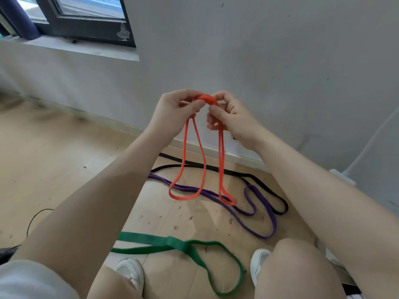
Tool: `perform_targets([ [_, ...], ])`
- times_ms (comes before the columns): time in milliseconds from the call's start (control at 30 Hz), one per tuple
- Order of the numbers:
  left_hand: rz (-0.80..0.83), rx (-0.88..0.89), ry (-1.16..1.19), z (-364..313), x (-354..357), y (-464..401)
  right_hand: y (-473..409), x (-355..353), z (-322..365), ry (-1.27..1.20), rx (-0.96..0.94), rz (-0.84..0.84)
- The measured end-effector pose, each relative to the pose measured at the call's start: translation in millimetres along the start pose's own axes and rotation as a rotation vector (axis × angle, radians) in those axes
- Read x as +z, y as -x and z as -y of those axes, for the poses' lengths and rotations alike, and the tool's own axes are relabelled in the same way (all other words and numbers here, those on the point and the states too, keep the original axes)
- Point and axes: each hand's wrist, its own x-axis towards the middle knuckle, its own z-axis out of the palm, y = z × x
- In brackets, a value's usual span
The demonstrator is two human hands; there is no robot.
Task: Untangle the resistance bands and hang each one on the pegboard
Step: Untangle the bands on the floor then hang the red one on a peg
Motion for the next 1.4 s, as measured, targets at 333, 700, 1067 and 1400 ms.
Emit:
perform_targets([
  [333, 0.002, -0.017, -0.020, 9.5, -2.5, -1.0, -13.2, 6.7, 1.3, 0.407, -0.106, -0.119],
  [700, 0.131, -0.081, 0.036, 26.5, -9.7, 14.9, -7.9, -2.9, 14.8, 0.191, -0.064, 0.011],
  [1067, 0.175, -0.069, 0.033, 30.9, -2.1, 23.5, -9.8, 11.6, 20.1, 0.147, -0.096, -0.045],
  [1400, 0.132, -0.081, 0.065, 40.6, 2.4, 31.0, -9.3, 20.7, 22.7, 0.045, -0.102, -0.075],
])
